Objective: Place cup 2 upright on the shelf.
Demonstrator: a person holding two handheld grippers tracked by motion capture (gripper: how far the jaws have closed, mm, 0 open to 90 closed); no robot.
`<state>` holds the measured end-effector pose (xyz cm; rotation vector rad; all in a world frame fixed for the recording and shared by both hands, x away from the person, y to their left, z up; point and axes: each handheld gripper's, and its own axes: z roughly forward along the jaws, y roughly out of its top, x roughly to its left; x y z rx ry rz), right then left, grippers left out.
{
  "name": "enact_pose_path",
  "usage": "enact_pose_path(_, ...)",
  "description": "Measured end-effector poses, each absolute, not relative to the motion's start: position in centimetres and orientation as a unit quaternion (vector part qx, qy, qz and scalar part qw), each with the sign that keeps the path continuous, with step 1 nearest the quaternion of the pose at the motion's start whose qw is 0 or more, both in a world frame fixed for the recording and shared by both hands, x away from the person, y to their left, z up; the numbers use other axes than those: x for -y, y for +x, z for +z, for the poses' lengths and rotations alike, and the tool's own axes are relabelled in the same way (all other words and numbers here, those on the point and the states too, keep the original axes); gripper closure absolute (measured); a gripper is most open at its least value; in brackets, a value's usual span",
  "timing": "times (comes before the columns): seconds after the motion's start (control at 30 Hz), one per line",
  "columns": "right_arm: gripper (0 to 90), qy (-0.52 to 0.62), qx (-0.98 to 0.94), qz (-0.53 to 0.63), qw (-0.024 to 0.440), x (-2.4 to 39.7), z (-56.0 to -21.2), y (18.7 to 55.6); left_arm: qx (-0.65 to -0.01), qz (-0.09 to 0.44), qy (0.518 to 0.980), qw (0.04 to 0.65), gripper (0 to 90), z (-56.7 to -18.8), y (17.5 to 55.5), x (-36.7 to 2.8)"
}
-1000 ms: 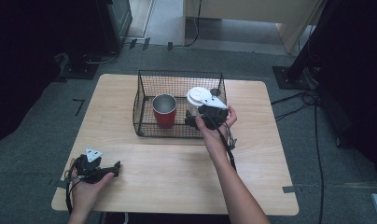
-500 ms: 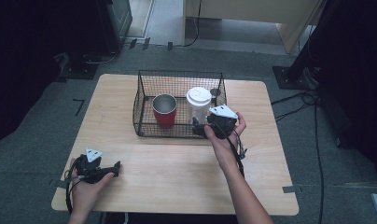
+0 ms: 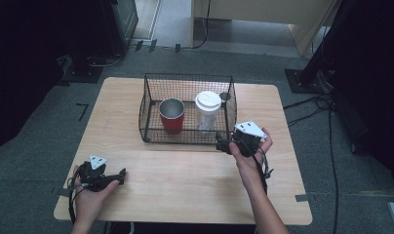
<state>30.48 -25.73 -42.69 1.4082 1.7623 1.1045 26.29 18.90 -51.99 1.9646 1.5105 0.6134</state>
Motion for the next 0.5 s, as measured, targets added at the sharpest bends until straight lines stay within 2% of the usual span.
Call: enact_pose_path(0.5, 0.0, 0.564, -0.653, 0.398, 0.312, 30.1, -44.9, 28.4, -0.566, 0.23, 0.737, 0.29, 0.0, -52.0, 26.3, -18.9)
